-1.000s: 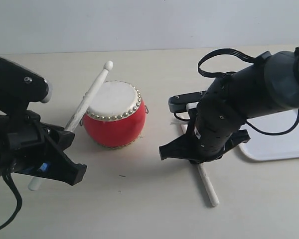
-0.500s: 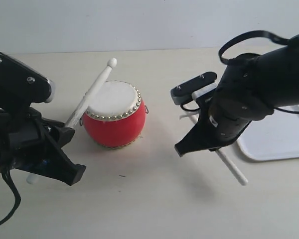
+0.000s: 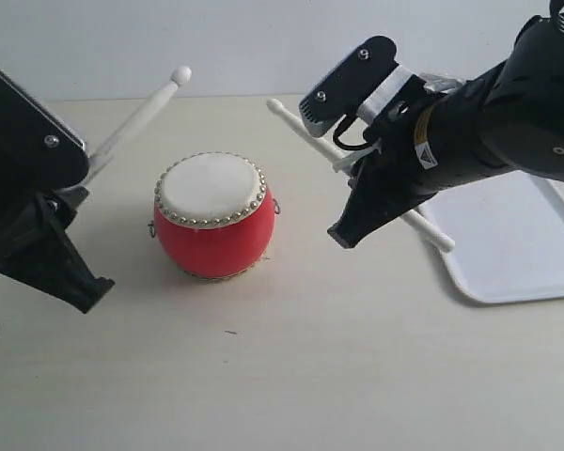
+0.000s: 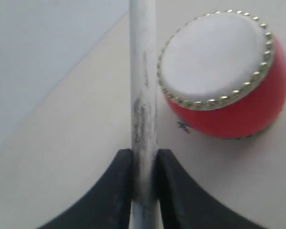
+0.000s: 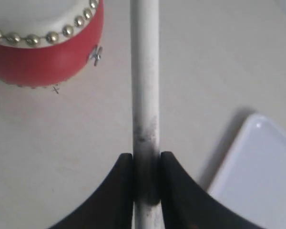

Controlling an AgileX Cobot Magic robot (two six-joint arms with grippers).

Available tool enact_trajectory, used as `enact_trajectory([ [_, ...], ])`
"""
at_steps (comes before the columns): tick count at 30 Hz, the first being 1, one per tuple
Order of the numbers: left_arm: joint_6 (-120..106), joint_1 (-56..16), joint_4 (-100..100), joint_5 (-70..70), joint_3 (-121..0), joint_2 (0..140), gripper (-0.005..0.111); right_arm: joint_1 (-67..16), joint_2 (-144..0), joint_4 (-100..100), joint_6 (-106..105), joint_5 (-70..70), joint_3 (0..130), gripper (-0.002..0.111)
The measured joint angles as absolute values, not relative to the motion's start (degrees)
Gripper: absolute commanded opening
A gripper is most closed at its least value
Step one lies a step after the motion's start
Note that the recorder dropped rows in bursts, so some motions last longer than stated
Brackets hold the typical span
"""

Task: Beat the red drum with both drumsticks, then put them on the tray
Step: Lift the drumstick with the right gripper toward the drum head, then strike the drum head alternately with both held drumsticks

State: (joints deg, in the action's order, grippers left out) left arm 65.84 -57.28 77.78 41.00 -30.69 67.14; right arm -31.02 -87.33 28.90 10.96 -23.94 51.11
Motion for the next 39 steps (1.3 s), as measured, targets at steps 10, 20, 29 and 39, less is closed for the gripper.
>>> enact_trajectory([
  [10,45.5,-56.9,84.2,46.3,-30.7,67.1,0.000,-31.0,-87.3,32.0,-5.4,-18.5,51.1,0.000],
  [20,37.4,-48.7,80.3,45.4,-30.7,70.5,0.000,-34.5,-87.3,37.6,-8.1,-19.5,51.1,0.000],
  [29,35.7,-48.6,80.3,41.3,-30.7,78.9,0.000,-36.0,-87.3,40.0,-7.8,-21.5,51.1,0.000],
  [39,39.3,-48.6,80.8,41.9,-32.9,79.6,0.000,-36.0,-87.3,43.7,-1.3,-21.7,51.1,0.000],
])
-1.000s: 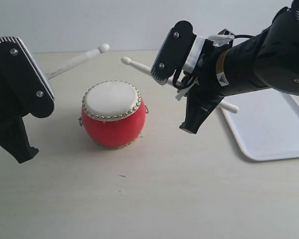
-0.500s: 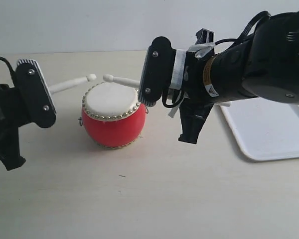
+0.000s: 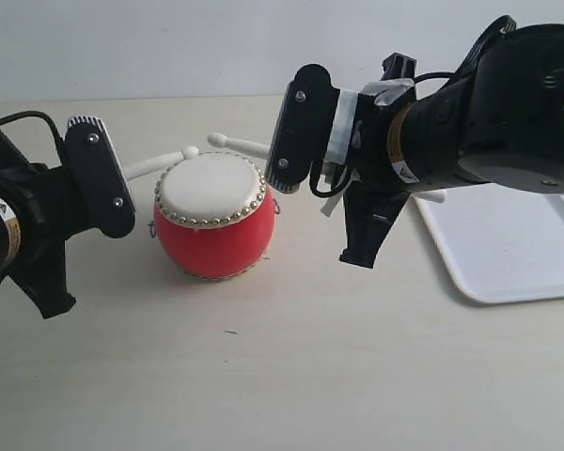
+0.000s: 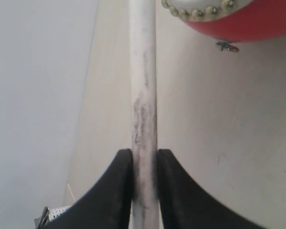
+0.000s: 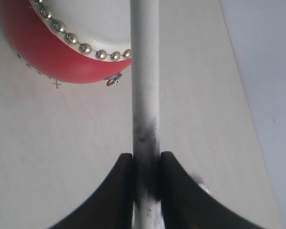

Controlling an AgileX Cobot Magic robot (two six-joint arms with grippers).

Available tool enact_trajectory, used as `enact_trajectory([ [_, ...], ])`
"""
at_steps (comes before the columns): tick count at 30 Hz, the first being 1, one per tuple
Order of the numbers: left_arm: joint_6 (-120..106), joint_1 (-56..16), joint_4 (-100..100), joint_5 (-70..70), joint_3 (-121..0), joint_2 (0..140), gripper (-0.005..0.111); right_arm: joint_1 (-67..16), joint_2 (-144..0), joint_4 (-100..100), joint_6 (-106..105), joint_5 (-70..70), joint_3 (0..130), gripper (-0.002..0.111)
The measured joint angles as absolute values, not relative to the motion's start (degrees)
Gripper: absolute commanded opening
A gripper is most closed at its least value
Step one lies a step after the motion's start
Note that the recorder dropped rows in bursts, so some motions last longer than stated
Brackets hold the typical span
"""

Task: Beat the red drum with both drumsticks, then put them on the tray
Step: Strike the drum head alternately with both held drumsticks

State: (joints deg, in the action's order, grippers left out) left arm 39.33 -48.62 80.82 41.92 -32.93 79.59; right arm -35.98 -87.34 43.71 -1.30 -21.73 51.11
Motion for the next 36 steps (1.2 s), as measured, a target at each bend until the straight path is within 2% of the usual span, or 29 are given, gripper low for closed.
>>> enact_trajectory([
  [5,31.4,-48.6,75.6,42.4,-33.2,84.5,0.000,-36.0,-87.3,44.7,-1.1,-21.8,51.4,0.000],
  [10,35.9,-48.6,74.3,46.5,-35.3,86.5,0.000,-36.0,-87.8,44.3,0.0,-22.9,54.3,0.000],
  [20,38.7,-48.6,74.2,54.0,-40.1,80.5,0.000,-36.0,-99.9,42.2,0.0,-27.1,56.0,0.000],
  [27,30.6,-48.5,69.2,50.6,-40.1,80.5,0.000,-36.0,-100.3,42.2,3.0,-30.8,59.9,0.000],
  [36,25.8,-48.5,64.7,42.3,-40.1,89.1,0.000,-36.0,-93.7,39.7,5.5,-32.8,64.6,0.000],
])
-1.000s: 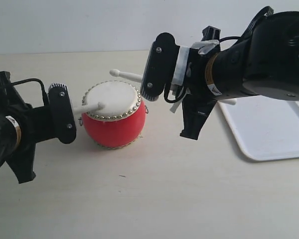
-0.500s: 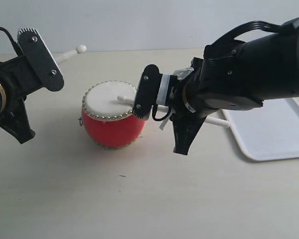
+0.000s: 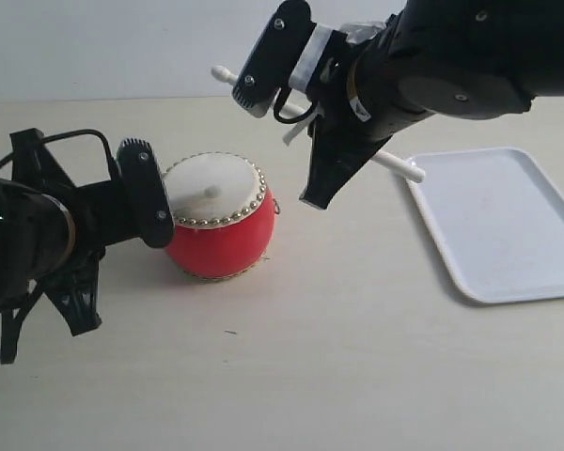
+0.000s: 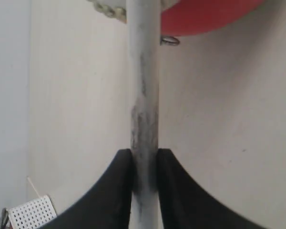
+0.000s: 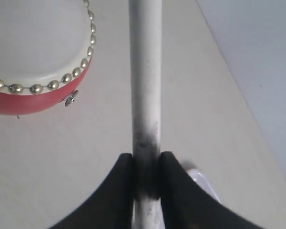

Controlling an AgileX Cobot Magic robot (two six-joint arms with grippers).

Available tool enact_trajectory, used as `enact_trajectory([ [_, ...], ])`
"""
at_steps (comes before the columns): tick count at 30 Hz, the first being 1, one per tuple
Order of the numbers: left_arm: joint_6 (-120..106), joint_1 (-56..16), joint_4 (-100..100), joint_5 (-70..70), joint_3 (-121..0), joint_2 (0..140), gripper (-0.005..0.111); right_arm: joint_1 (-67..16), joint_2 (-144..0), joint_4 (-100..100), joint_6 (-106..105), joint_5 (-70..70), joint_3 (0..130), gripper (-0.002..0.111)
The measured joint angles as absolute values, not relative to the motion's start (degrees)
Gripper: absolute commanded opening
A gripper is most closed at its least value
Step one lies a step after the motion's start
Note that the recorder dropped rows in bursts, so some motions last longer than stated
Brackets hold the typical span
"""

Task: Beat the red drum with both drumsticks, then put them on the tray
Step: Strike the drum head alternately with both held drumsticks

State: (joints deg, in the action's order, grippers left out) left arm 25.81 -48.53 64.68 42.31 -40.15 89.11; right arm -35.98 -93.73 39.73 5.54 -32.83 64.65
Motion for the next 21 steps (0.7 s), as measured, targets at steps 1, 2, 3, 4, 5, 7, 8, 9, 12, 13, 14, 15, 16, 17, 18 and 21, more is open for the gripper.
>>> enact_trajectory([
  [1,25.8,-48.5,64.7,42.3,-40.1,90.1,0.000,-36.0,-93.4,39.6,5.7,-33.1,64.6,0.000],
  [2,25.8,-48.5,64.7,42.2,-40.3,90.9,0.000,-36.0,-93.3,39.4,5.7,-33.3,64.6,0.000],
  [3,25.8,-48.4,64.7,42.2,-40.3,91.5,0.000,-36.0,-93.3,39.2,5.8,-33.6,64.6,0.000],
  [4,25.8,-48.4,64.7,42.0,-40.3,92.4,0.000,-36.0,-93.3,38.7,5.8,-33.9,64.6,0.000],
  [5,25.8,-48.4,64.7,42.0,-40.3,92.9,0.000,-36.0,-93.3,38.4,5.8,-34.1,64.6,0.000],
  [7,27.1,-48.4,64.8,41.9,-40.3,93.5,0.000,-36.0,-93.3,37.9,5.8,-34.4,64.6,0.000],
  [8,28.4,-48.4,65.3,42.3,-40.4,93.6,0.000,-36.0,-93.3,37.4,5.8,-34.5,64.6,0.000],
  [9,30.5,-48.4,66.3,43.2,-40.5,93.6,0.000,-36.0,-93.4,36.8,5.8,-34.5,64.6,0.000],
  [12,36.9,-48.4,70.6,48.5,-41.0,93.1,0.000,-36.0,-94.6,35.1,5.8,-35.0,64.6,0.000],
  [13,38.2,-48.4,71.6,50.5,-41.1,92.6,0.000,-36.0,-95.2,34.7,5.5,-35.3,64.6,0.000],
  [14,38.9,-48.4,72.3,52.2,-41.1,92.1,0.000,-36.0,-95.8,34.4,5.1,-35.5,64.6,0.000],
  [15,39.4,-48.4,72.7,53.6,-41.1,91.4,0.000,-36.0,-96.7,33.8,4.7,-35.6,64.6,0.000],
  [16,39.7,-48.4,73.2,54.7,-41.1,90.7,0.000,-36.0,-97.6,33.2,4.0,-35.8,64.6,0.000],
  [17,39.8,-48.4,73.4,55.3,-41.1,90.1,0.000,-36.0,-98.6,32.6,3.4,-35.9,64.6,0.000],
  [18,39.8,-48.4,73.6,55.8,-41.1,89.3,0.000,-36.0,-99.6,32.1,2.7,-36.0,64.6,0.000],
  [21,39.8,-48.4,74.3,56.3,-41.1,87.1,0.000,-36.0,-102.4,30.8,1.0,-36.9,64.6,0.000],
])
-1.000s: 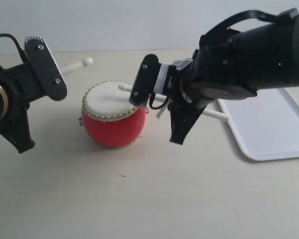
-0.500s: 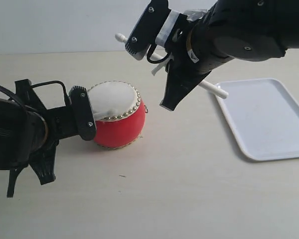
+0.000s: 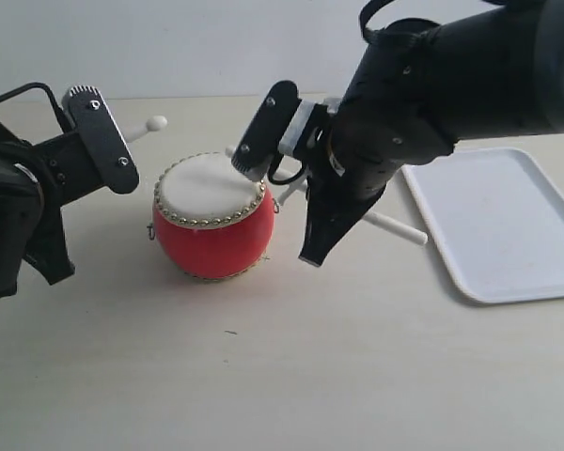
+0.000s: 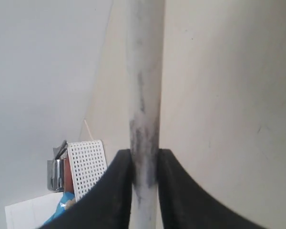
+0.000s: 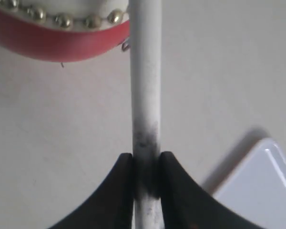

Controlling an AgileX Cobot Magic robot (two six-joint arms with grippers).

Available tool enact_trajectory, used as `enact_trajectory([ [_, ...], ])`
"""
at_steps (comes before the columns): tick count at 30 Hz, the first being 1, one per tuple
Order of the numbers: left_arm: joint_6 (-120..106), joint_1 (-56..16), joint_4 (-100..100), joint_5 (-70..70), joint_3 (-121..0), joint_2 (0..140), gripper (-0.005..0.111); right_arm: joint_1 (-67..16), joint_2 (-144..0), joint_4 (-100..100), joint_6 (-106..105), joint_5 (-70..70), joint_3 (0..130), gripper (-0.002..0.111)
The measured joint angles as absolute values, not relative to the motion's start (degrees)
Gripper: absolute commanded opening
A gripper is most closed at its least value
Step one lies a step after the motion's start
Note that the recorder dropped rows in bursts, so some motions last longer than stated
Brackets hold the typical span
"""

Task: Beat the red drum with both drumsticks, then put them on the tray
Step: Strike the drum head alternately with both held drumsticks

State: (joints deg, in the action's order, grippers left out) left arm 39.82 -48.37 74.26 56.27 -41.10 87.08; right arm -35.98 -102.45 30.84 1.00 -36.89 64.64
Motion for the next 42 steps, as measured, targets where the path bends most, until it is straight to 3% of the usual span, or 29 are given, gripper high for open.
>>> enact_trajectory([
  [7,34.0,-48.4,74.7,55.2,-41.1,85.6,0.000,-36.0,-105.3,30.5,-1.4,-38.5,64.7,0.000],
  [17,33.2,-48.1,73.5,41.0,-41.1,88.9,0.000,-36.0,-98.1,30.5,-1.9,-38.6,64.7,0.000],
  [31,38.9,-48.1,74.6,41.6,-41.1,101.3,0.000,-36.0,-91.9,30.0,-0.4,-38.0,64.7,0.000],
  [42,47.6,-48.1,80.3,52.5,-41.1,91.4,0.000,-36.0,-100.7,27.3,0.0,-37.8,64.7,0.000],
])
